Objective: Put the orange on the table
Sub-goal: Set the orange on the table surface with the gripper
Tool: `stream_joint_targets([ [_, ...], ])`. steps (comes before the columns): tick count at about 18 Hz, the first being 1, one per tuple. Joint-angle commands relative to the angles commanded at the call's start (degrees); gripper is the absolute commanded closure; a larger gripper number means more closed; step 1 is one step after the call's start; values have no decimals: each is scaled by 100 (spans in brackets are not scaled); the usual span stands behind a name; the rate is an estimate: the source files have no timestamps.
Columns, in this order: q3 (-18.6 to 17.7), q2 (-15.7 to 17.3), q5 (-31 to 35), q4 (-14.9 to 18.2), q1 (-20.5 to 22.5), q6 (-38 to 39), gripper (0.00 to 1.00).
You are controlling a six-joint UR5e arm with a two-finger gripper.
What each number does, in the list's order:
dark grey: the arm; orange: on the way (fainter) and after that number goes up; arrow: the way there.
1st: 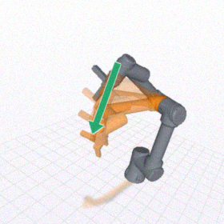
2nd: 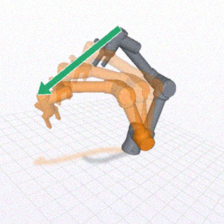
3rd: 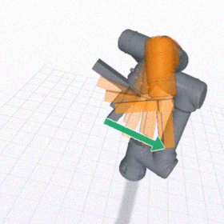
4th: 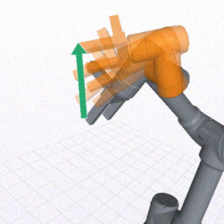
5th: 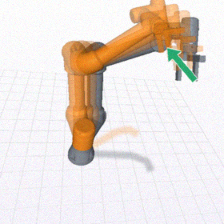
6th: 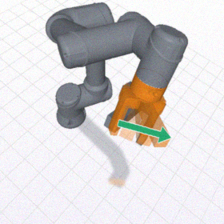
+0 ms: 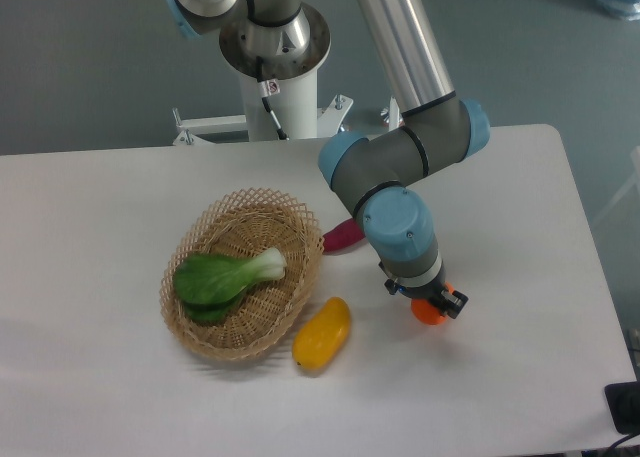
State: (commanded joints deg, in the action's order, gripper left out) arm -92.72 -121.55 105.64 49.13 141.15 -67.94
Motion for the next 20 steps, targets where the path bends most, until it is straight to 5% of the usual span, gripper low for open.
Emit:
stream_joint_targets([
  [2,0,0,9,0,0,-9,31],
  [12,0,18,-9,0,-9,-9,26],
  [13,-26,70,-9,0,-17,-9,6],
  [14,-44,123,-9,9,-70,9,0],
  [20,-88,219,-9,9,-88,18,0],
])
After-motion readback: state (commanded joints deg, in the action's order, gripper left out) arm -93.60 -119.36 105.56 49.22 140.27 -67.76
